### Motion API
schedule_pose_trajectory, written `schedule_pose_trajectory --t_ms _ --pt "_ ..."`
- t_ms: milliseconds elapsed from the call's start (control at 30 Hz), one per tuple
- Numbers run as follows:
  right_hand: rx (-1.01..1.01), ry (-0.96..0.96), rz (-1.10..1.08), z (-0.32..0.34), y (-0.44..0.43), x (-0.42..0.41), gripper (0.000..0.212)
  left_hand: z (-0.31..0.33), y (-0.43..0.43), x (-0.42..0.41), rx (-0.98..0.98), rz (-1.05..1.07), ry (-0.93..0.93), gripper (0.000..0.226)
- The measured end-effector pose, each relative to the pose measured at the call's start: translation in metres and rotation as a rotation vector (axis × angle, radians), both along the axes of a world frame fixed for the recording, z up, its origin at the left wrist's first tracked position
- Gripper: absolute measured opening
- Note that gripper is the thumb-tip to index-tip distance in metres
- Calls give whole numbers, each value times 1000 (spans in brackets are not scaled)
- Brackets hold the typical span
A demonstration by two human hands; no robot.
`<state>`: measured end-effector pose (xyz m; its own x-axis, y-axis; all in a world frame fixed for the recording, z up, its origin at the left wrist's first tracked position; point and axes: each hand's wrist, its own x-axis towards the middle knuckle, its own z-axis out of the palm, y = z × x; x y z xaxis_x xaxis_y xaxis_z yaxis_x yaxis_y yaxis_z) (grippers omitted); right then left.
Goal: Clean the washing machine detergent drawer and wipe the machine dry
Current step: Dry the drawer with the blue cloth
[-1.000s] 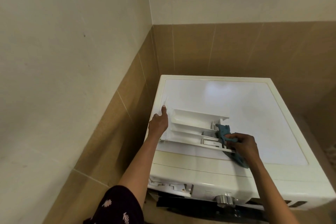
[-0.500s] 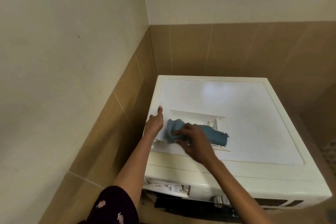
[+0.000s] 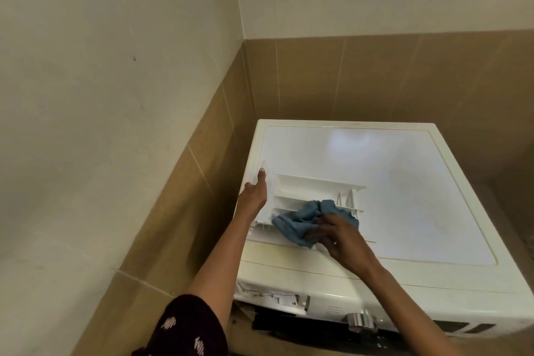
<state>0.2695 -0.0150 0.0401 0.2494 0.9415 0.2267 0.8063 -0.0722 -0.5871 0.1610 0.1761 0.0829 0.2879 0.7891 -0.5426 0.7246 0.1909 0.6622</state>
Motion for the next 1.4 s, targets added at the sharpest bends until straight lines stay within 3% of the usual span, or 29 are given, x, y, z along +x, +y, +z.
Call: schedule_pose_trajectory --t_ms 67,200,367,533,800,867,967,1100,1267,1400 --pt "15 8 -3 -2 -16 13 18 -1 0 0 11 -11 8 83" --pt "-8 -41 -83 -5 -49 40 36 -1 0 0 18 -8 11 82" --pt "-71 -88 -278 5 -71 81 32 -1 1 -2 30 51 -32 78" --pt "196 130 -509 54 -46 84 29 5 -11 -4 60 91 -115 74" --pt "406 143 -383 94 49 24 20 6 -48 -6 349 -69 -426 43" --pt "317 83 -325 95 66 15 23 -1 -50 -12 349 -104 -496 44" --pt "36 -82 -227 83 78 14 31 -13 -56 -22 363 -101 -520 67" --pt "8 27 -177 74 60 22 35 -26 -67 -34 415 -34 -533 98" --pt "-76 31 -339 70 39 53 27 -30 -69 -37 412 -66 -547 94" --pt "-58 6 -354 64 38 47 23 -11 -63 -36 310 -36 -573 73"
